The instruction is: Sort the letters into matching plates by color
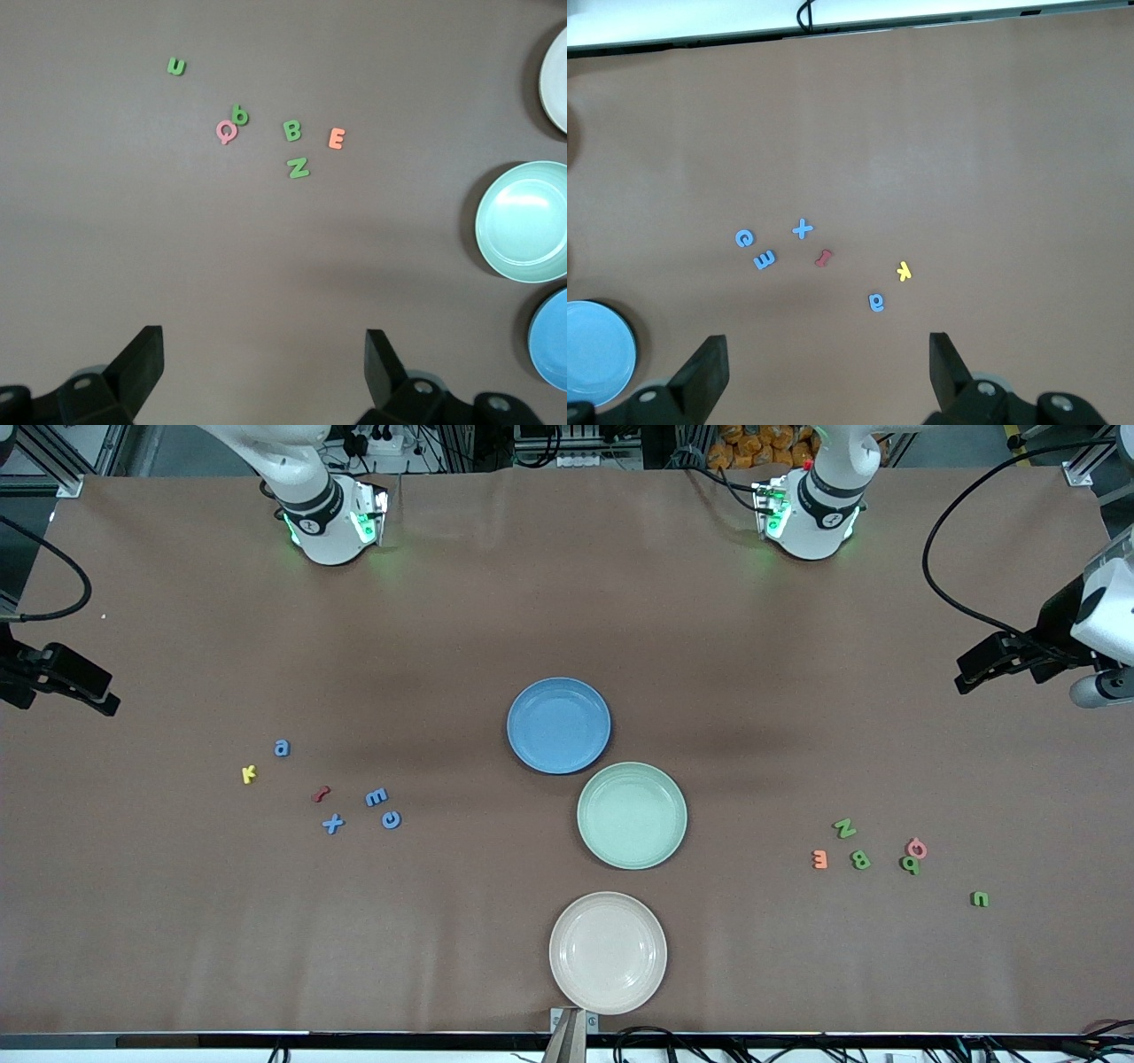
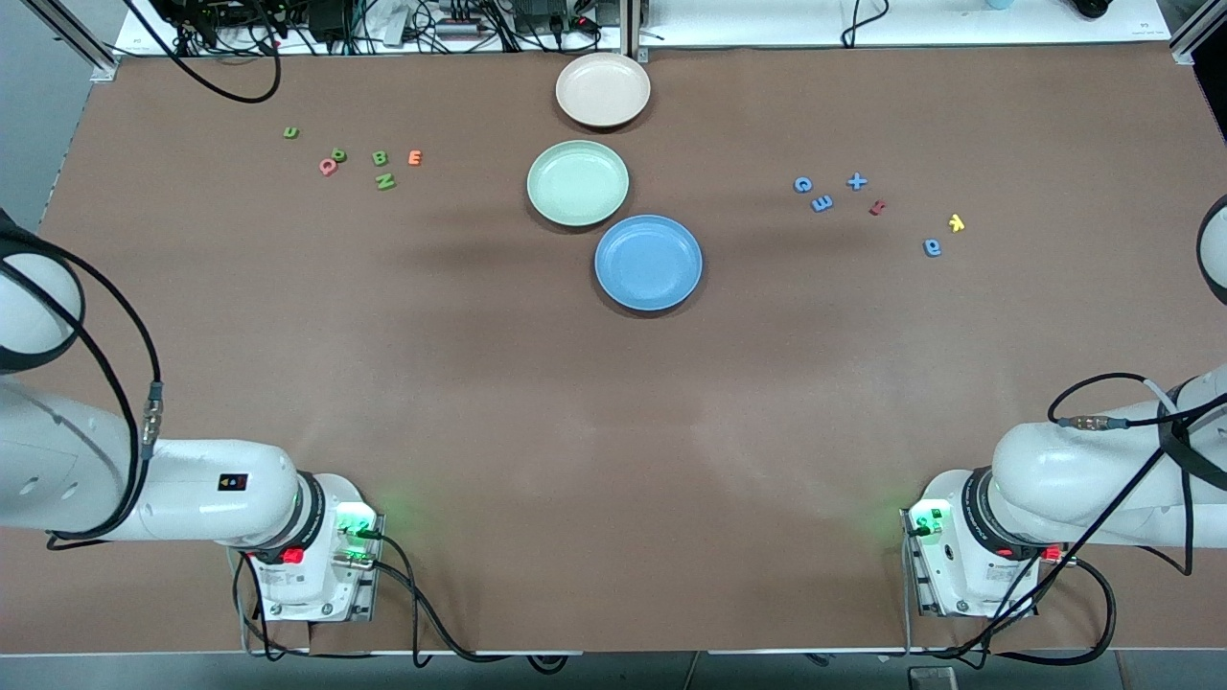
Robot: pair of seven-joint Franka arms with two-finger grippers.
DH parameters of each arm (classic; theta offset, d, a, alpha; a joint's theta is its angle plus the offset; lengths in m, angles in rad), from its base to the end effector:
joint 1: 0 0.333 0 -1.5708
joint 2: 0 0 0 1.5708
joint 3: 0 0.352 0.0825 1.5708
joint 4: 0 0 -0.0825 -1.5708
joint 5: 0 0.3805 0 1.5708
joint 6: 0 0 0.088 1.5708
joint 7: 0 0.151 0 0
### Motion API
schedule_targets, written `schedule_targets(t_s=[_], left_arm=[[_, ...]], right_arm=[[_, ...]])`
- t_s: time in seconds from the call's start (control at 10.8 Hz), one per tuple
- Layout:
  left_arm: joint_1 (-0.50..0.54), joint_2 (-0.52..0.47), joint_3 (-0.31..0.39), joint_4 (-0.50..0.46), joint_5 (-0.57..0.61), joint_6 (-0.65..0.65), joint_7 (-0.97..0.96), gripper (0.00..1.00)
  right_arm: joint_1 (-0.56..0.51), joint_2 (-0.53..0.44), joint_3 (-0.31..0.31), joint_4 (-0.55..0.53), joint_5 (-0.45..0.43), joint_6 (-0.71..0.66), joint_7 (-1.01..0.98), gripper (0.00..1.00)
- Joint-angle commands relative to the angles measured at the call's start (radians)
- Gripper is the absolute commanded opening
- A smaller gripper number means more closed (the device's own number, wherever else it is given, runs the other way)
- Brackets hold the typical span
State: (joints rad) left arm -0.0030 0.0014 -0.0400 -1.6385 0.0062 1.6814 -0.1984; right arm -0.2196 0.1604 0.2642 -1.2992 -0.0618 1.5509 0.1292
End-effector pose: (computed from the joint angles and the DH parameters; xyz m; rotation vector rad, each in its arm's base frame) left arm 0.5620 -0.0233 0.5937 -3.1304 -0.2428 -0.0658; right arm 0.6067 0.0023 0.6521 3.1227 -0.1470 0.1533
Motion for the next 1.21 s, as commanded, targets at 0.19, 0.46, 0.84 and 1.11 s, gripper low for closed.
schedule_targets(t_s=[0.19, 0.46, 0.84, 1.11], left_arm=[[0.055, 0.022, -0.004, -0.192, -0.017, 0.159, 0.021, 1.00], [0.058, 0.104, -0.004, -0.242, 0.012, 0.259, 0.022, 1.00], [0.095, 0.384, -0.001, -0.071, 0.153, 0.324, 0.028, 1.00], [0.119, 0.541, 0.003, 0.054, 0.178, 0.339, 0.028, 1.00]], right_arm=[[-0.009, -0.036, 0.007, -0.051, 0.023, 0.005, -0.086, 1.00], [-0.007, -0.036, 0.007, -0.063, 0.025, 0.008, -0.108, 1.00], [-0.014, -0.033, 0.009, -0.066, 0.031, 0.029, -0.111, 1.00], [-0.014, -0.038, 0.009, -0.068, 0.033, 0.023, -0.111, 1.00]])
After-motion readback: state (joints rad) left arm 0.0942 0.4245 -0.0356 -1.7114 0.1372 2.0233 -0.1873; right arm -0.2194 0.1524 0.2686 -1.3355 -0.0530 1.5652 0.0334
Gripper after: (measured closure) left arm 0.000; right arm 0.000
